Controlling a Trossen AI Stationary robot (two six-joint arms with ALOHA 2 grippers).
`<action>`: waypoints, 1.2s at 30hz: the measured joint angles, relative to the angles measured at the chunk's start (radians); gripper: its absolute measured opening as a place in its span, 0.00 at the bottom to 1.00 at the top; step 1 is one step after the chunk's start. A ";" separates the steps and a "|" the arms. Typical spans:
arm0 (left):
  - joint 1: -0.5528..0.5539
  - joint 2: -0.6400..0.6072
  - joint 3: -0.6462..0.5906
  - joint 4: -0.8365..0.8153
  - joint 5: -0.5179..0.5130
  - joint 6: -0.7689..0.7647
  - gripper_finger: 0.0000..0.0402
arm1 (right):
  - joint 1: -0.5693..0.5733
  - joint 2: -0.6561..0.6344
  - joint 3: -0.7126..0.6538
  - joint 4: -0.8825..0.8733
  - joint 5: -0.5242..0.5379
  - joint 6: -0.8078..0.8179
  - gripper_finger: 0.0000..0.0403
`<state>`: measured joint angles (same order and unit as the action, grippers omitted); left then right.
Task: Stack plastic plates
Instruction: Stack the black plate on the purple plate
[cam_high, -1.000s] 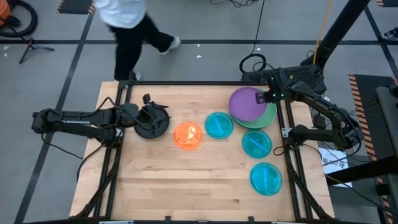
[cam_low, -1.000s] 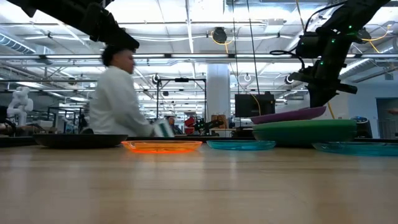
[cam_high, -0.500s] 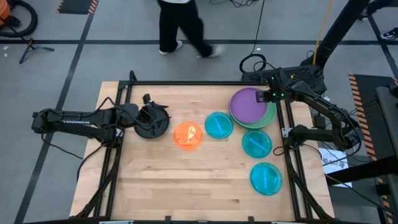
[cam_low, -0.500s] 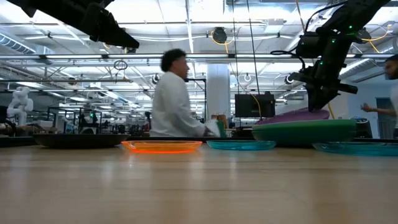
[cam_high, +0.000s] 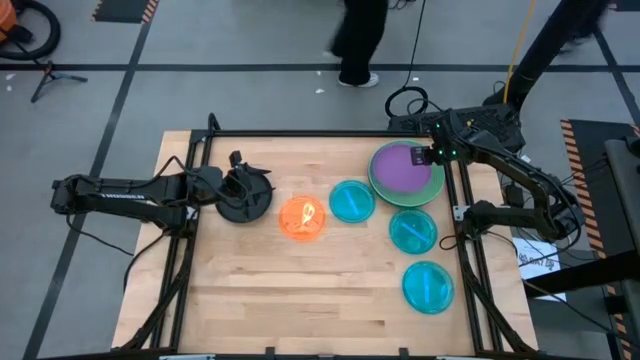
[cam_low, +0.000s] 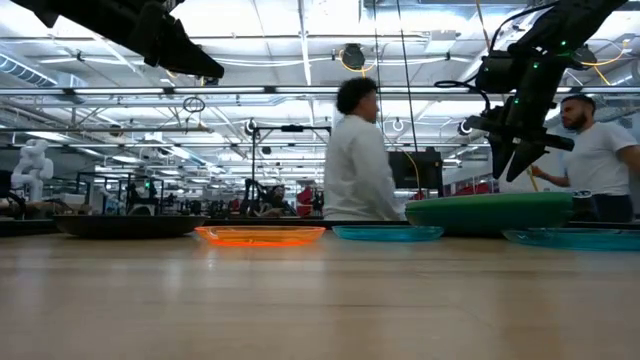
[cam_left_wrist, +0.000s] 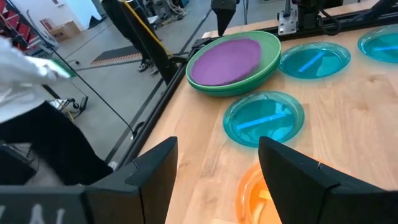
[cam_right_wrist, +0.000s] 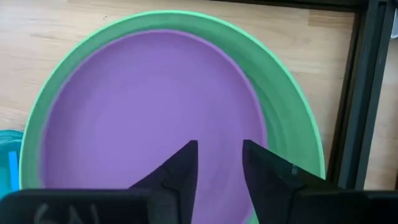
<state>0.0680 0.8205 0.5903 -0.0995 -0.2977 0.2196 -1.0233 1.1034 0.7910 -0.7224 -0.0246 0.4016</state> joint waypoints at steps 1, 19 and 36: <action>0.000 0.000 0.000 0.000 0.000 -0.008 0.57 | 0.000 0.000 0.000 -0.001 -0.002 -0.002 0.30; 0.044 0.002 0.000 -0.240 -0.275 -0.422 0.57 | 0.287 -0.216 0.000 0.004 0.057 -0.028 0.30; 0.331 0.336 0.138 -0.427 0.058 -0.113 0.57 | 0.685 -0.318 -0.179 0.246 0.076 0.038 0.30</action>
<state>0.3991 1.1564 0.7281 -0.5265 -0.2401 0.1062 -0.3387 0.7853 0.6120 -0.4759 0.0509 0.4397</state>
